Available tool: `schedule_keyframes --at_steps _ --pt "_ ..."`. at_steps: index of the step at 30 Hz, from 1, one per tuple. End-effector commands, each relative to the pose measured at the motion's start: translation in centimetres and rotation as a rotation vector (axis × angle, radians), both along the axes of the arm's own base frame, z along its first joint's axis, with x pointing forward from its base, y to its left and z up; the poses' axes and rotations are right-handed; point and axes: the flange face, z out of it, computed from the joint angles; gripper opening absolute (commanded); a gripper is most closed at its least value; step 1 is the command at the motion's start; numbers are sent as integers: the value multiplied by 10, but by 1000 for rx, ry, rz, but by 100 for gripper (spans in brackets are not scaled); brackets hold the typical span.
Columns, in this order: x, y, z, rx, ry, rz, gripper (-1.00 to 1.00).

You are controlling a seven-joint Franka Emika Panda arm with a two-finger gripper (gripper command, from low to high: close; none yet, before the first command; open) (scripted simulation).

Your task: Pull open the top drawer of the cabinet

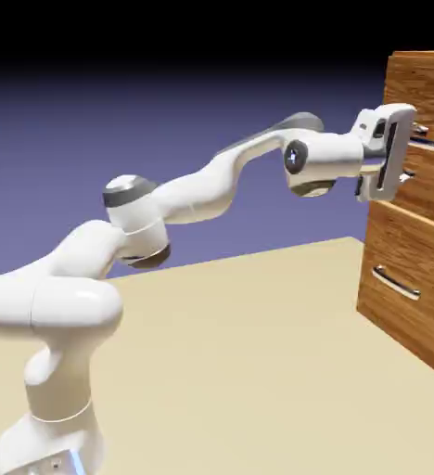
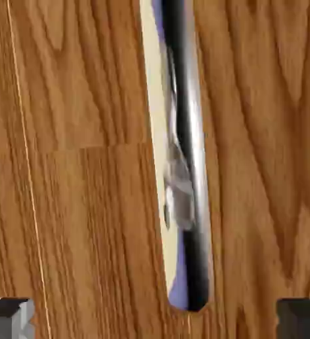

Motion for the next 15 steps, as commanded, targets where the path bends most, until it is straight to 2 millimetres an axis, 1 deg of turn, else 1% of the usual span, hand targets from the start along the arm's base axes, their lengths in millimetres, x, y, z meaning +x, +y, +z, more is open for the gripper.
schedule_keyframes --at_steps 1,7,8,9,10,15 --pt "8 0 0 0 0 0 0" --pt "50 0 0 0 0 0 0" --pt "50 0 0 0 0 0 0" --pt "50 0 0 0 0 0 -100" --pt "50 0 0 0 0 0 -100" --pt "15 0 0 0 0 0 -100"
